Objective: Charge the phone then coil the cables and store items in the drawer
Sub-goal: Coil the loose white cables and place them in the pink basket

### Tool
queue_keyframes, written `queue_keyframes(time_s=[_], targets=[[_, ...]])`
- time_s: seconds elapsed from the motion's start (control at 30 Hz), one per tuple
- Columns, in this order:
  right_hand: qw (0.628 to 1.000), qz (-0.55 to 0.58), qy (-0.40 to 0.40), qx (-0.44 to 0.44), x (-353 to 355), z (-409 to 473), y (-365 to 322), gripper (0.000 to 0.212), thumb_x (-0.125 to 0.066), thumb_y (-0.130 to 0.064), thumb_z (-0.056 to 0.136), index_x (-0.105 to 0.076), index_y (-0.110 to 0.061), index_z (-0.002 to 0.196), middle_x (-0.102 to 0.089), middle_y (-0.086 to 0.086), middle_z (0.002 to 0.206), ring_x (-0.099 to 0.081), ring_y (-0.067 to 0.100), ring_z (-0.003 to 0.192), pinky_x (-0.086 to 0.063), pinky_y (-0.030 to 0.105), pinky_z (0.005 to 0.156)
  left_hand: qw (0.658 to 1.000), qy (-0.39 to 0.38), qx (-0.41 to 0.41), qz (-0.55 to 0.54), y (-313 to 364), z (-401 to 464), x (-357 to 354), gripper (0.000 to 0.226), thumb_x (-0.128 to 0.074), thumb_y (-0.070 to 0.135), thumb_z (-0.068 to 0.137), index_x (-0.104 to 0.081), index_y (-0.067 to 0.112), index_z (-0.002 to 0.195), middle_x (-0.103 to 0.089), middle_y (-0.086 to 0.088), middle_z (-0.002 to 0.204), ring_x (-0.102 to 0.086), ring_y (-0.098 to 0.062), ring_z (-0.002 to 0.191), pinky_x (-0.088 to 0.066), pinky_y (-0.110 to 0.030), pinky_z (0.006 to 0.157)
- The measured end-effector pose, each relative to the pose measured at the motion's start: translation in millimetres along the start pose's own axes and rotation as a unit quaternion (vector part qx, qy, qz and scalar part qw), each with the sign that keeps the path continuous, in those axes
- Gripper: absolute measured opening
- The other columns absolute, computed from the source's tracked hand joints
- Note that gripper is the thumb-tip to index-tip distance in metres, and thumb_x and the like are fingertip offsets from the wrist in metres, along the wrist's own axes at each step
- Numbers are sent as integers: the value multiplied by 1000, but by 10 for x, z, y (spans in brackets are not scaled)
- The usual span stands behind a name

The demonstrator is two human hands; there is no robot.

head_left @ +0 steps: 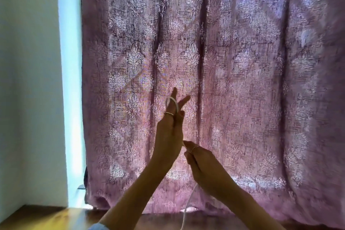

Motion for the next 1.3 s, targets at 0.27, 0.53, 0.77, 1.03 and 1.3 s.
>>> queue_keyframes(time_s=[0.27, 0.53, 0.77, 1.03, 1.3], targets=[[998, 20, 65, 3, 356, 165, -247, 13, -62, -15, 89, -73, -14, 97, -65, -10, 74, -58, -4, 63, -39, 6, 60, 830, -156, -304, 440, 24, -25, 100, 60, -36, 8, 79, -39, 9, 139, -61, -3, 78, -48, -20, 60, -30, -26, 59], [995, -20, 100, 0, 540, 274, -425, 15, -66, -19, 86, -72, -15, 100, -54, -13, 76, -50, -2, 66, -40, 3, 67, 773, -158, -359, 498, 189, 90, 362, 37, -28, 37, 98, -48, 9, 114, -69, -4, 67, -60, -26, 44, -41, -23, 37], [995, 0, 93, -39, 790, 376, -419, 8, -69, -22, 83, -73, -21, 90, -65, -6, 75, -53, -1, 57, -40, 2, 59, 761, -212, -214, 574, 158, 194, 574, 60, -14, 56, 94, -61, 20, 97, -62, 2, 60, -59, -18, 48, -41, -24, 48], [989, 31, 144, 27, 1049, 469, -473, 5, -67, -21, 83, -68, -26, 82, -60, -15, 76, -53, -10, 63, -40, 4, 59, 965, -206, 146, -70, 384, 234, 492, 46, -41, 43, 91, -72, 14, 73, -35, 5, 41, -25, -8, 38, -24, -17, 42], [970, 177, 165, -9, 900, 447, -390, 24, -42, -20, 99, -60, -32, 87, -53, 0, 65, -40, 21, 50, -32, 31, 48, 839, -177, 192, -478, 707, 397, 68, 43, -33, 34, 96, -61, 3, 105, -44, 5, 52, -32, -3, 39, -27, -16, 42]])
Point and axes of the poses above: each hand's wrist, its own z-axis towards the middle knuckle, its own x-axis out of the back of the hand, y = z × x, the point moved 4 cm from there along z, towards the middle knuckle
